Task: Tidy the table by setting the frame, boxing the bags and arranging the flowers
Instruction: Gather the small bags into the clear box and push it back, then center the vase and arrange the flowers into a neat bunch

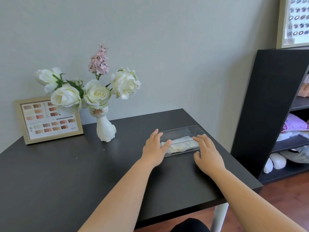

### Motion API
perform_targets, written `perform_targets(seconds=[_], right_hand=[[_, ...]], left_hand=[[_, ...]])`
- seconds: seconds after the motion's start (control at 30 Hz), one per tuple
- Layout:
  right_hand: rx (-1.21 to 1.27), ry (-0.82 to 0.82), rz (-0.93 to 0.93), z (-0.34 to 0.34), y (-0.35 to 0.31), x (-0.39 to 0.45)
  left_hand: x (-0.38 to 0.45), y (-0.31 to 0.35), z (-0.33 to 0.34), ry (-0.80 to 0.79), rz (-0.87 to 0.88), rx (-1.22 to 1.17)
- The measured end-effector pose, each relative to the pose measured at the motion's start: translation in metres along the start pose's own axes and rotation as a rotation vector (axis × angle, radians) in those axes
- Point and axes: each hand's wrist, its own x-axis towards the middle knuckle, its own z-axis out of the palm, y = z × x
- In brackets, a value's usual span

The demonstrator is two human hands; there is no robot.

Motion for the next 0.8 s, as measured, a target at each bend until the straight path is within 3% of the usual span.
perform_targets(seconds=[0.2, 0.4, 0.57, 0.8], right_hand=[[-0.035, 0.003, -0.082, -0.003, -0.005, -0.004], [0.014, 0.054, -0.346, 0.005, -0.036, -0.015], [0.095, -0.036, -0.593, 0.026, -0.091, -0.028], [0.15, -0.275, -0.506, 0.077, -0.148, -0.011]], left_hand=[[-0.031, -0.027, 0.001, 0.122, 0.042, -0.126], [-0.06, -0.065, -0.028, 0.169, -0.03, -0.242], [-0.079, -0.099, -0.06, 0.221, -0.136, -0.224], [-0.104, -0.146, -0.112, 0.274, -0.313, -0.124]])
